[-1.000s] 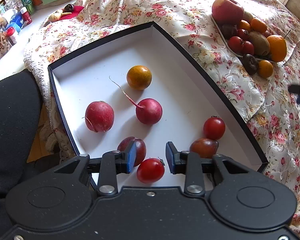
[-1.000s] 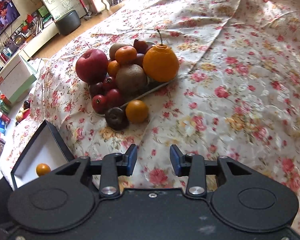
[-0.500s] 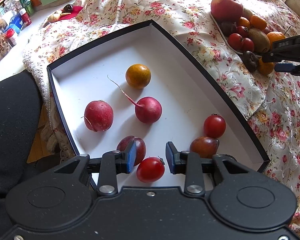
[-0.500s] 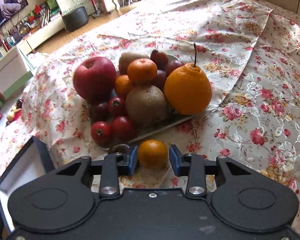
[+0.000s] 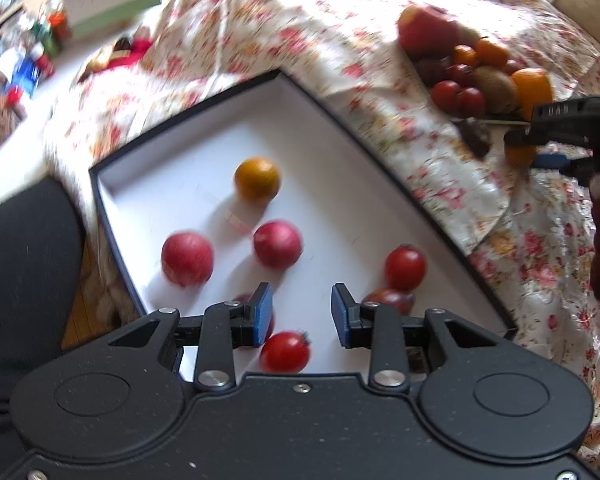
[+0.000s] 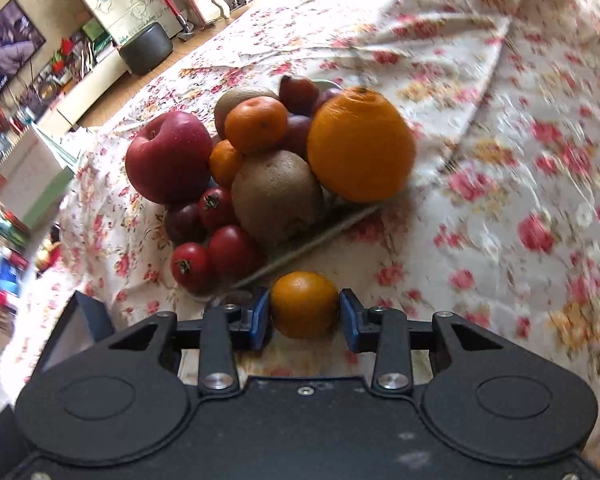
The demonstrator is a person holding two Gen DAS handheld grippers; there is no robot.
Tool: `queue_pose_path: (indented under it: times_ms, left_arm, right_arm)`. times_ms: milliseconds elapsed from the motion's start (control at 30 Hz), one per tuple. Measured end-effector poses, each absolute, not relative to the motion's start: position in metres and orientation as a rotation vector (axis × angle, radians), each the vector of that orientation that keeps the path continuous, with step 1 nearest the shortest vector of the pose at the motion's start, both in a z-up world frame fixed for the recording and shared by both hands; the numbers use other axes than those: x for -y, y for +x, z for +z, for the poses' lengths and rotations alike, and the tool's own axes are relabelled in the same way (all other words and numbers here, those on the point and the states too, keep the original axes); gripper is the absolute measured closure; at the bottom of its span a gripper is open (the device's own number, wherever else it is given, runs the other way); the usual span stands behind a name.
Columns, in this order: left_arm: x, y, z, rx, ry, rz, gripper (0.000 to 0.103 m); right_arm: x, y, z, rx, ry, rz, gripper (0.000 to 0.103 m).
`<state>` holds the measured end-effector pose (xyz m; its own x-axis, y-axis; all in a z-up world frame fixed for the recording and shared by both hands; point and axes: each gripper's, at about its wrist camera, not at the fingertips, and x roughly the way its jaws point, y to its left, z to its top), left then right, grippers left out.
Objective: Organize fruits
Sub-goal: 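Grasp the dark brown round fruit with the left gripper while the right gripper holds the tangerine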
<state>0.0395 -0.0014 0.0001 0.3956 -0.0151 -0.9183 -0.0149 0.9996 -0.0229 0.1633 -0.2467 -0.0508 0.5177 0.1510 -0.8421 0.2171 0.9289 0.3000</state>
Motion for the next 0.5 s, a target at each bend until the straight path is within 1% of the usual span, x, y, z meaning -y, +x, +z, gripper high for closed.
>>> queue_pose_path:
  times_ms: [300, 500]
  left_arm:
    - [0.066, 0.085, 0.047, -1.107, 0.006, -0.187, 0.060]
    - [0.116, 0.133, 0.041, -1.091, -0.009, -0.238, 0.060]
  right_arm:
    - [0.277, 0.111, -0.034, -1.045, 0.379, -0.110, 0.065]
    - [0.292, 0.080, -0.022, -0.953, 0.322, -0.175, 0.065]
